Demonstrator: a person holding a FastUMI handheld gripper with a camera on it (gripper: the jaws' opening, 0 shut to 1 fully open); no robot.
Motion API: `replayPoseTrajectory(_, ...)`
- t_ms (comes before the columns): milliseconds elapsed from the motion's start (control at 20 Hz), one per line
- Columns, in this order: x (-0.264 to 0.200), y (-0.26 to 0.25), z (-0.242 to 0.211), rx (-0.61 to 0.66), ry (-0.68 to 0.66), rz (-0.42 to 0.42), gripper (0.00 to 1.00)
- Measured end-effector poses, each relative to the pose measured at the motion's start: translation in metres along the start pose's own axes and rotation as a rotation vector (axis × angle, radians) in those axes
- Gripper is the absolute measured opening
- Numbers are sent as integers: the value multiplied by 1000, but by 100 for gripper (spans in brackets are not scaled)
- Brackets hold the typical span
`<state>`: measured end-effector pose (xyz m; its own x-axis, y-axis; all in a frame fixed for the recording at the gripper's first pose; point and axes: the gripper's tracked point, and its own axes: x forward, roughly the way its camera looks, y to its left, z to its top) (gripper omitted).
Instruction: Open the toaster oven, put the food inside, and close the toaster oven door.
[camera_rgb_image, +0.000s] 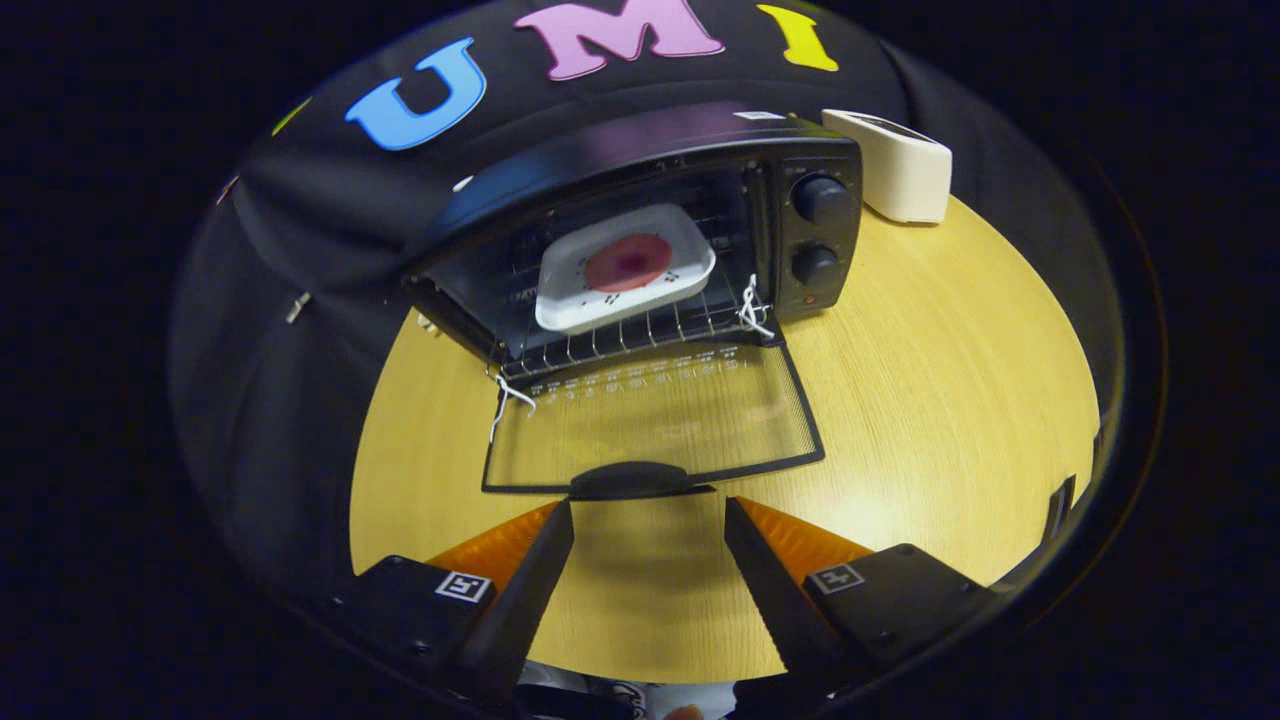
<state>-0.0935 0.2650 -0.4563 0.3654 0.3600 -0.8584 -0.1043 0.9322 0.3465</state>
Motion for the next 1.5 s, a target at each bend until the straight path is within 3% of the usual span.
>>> replayPoseTrajectory(300, 38, 9, -27, -98, 47, -64, 99)
replayPoseTrajectory(700, 65, 3, -23, -95, 62, -145, 99)
replayPoseTrajectory(1000, 44, 8, -5, -68, 1, -129, 99)
replayPoseTrajectory(1150, 37, 8, 4, -160, -32, -128, 99)
replayPoseTrajectory(1500, 18, 16, 20, -167, -101, -115, 99)
